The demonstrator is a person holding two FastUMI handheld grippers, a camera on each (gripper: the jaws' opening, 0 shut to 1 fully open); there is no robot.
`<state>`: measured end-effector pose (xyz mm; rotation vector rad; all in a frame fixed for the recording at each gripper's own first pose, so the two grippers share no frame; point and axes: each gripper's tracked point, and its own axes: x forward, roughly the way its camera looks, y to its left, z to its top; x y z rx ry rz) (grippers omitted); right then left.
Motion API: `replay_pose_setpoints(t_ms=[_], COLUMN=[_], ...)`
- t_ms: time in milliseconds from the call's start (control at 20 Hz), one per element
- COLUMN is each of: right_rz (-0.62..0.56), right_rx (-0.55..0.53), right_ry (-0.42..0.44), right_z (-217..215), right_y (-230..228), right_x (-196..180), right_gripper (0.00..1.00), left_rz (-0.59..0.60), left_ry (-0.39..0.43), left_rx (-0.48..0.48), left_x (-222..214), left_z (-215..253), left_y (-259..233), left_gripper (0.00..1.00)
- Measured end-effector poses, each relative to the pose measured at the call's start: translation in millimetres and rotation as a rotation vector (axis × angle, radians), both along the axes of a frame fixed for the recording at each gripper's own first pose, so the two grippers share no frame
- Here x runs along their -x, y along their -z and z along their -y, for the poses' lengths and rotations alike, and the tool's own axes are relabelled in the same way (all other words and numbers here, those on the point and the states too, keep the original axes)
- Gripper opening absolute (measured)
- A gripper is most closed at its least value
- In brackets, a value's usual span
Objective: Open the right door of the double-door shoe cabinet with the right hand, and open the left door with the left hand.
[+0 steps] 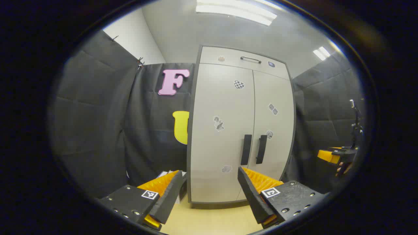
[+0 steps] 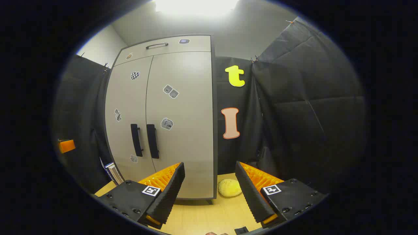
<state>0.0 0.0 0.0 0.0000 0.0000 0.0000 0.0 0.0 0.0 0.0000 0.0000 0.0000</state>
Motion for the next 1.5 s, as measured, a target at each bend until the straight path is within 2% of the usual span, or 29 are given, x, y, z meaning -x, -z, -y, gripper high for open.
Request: replay_pose_setpoints(t_ms=[350, 400, 450, 600, 700, 800, 850, 900, 1100, 1300, 1500], right_rz=[0.001, -0.007, -0.008, -0.005, -0.009, -0.001, 0.002, 0.0, -0.007, -0.005, -0.003], right_rx=[-0.024, -0.031, -0.034, -0.037, -0.04, -0.017, -0.01, -0.013, -0.066, -0.094, -0.112], right_ry=[-0.07, -0.088, -0.1, -0.139, -0.168, -0.186, -0.2, -0.212, -0.224, -0.212, -0.213], right_z=[13.5, 14.7, 16.6, 22.2, 20.5, 15.6, 11.3, 5.7, -17.0, -45.0, -73.2], right_y=[-7.4, -4.6, -4.5, 2.0, 8.1, 9.4, 8.9, 10.6, 8.1, -1.2, -13.3], right_x=[-36.5, -39.3, -42.6, -52.3, -57.6, -58.8, -59.3, -59.6, -61.9, -65.4, -73.4], right_gripper=[0.98, 0.93, 0.98, 0.98, 0.98, 0.98, 0.98, 0.98, 0.98, 0.98, 0.98], left_rz=[-0.022, -0.023, -0.026, -0.02, -0.009, -0.014, -0.015, -0.018, -0.017, -0.02, -0.078], left_ry=[-0.094, -0.111, -0.121, -0.157, -0.181, -0.18, -0.186, -0.194, -0.197, -0.161, -0.113], left_rx=[0.005, 0.007, 0.006, -0.029, -0.011, 0.011, 0.007, -0.001, -0.058, -0.05, -0.038], left_x=[3.9, 4.0, 4.6, 6.0, 2.3, 3.6, 4.5, 3.9, 5.0, 2.0, 7.0], left_z=[-6.5, -7.2, -6.9, -13.5, -13.3, -7.6, -9.0, -12.0, -22.8, -19.9, -17.0], left_y=[0.8, 0.9, 1.7, 0.1, -0.5, 1.4, 1.6, 1.3, -1.6, 2.8, 16.4], left_gripper=[1.0, 1.0, 1.0, 0.98, 1.0, 0.98, 1.0, 0.98, 1.0, 0.98, 1.0])
